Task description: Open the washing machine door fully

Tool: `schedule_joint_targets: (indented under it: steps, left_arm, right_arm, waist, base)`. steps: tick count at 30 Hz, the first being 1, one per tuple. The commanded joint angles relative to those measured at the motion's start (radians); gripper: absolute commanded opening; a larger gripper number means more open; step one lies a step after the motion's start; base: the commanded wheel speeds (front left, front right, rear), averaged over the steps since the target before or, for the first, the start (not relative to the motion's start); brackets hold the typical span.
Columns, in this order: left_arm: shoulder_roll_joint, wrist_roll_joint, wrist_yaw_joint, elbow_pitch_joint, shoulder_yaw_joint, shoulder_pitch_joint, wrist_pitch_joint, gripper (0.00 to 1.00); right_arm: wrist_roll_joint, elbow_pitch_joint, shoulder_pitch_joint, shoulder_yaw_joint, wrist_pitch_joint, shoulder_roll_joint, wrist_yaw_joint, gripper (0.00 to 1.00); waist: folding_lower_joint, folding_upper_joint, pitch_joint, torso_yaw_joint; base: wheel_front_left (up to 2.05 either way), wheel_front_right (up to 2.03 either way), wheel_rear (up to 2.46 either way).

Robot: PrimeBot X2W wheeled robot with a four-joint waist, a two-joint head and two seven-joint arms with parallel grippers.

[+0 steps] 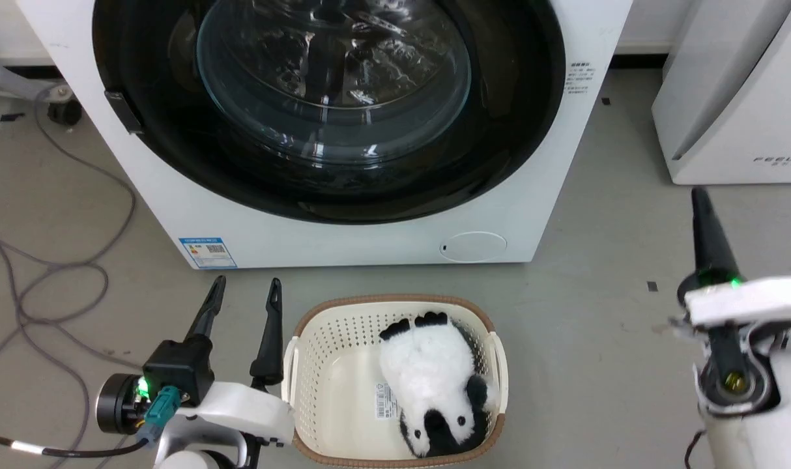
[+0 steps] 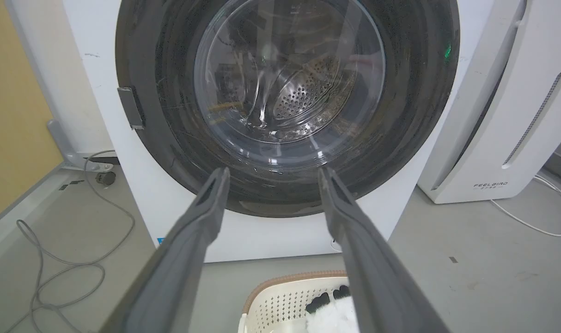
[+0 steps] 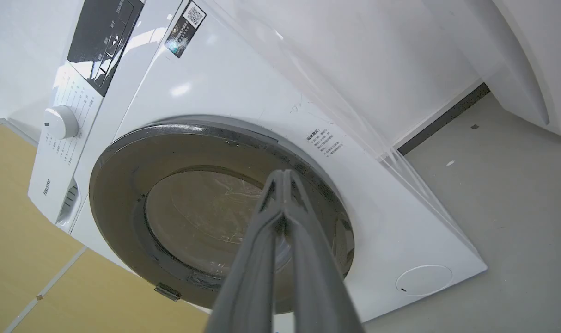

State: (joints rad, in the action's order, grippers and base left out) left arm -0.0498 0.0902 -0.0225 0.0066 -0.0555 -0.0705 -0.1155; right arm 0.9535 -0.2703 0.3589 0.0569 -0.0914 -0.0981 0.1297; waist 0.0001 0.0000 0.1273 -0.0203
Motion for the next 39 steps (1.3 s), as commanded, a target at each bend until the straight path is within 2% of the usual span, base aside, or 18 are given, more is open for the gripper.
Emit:
schedule_joint_targets:
  steps: [1, 13, 21, 33, 39]
  left_arm:
    - [0.000, 0.002, -0.007, -0.006, -0.004, -0.021, -0.009, 1.00]
    - [0.000, -0.003, -0.031, -0.026, -0.002, -0.061, -0.034, 1.00]
    - [-0.001, -0.008, -0.047, -0.041, 0.000, -0.091, -0.051, 1.00]
    - [-0.001, 0.004, -0.063, -0.056, 0.008, -0.129, -0.074, 1.00]
    - [-0.001, 0.017, -0.070, -0.056, 0.014, -0.147, -0.087, 1.00]
  right_arm:
    - [0.042, -0.024, 0.046, 0.000, -0.006, -0.014, 0.001, 0.00]
    - [0.214, -0.261, 0.379, -0.097, -0.011, -0.098, 0.001, 0.00]
    - [0.292, -0.425, 0.616, -0.200, 0.012, -0.143, 0.001, 0.00]
    - [0.370, -0.622, 0.905, -0.363, 0.175, -0.176, 0.001, 0.00]
    - [0.401, -0.700, 1.025, -0.459, 0.299, -0.174, 0.001, 0.00]
  waist:
    - [-0.0001, 0.0000, 0.010, -0.001]
    - [-0.0001, 0.0000, 0.084, -0.010]
    - [-0.0001, 0.0000, 0.136, -0.007]
    - [-0.0001, 0.0000, 0.204, -0.002]
    - [-0.0001, 0.0000, 0.232, -0.004]
  base:
    - [0.00, 0.00, 0.00]
    - [0.00, 0.00, 0.00]
    - [0.00, 0.00, 0.00]
    - [0.00, 0.00, 0.00]
    - [0.00, 0.00, 0.00]
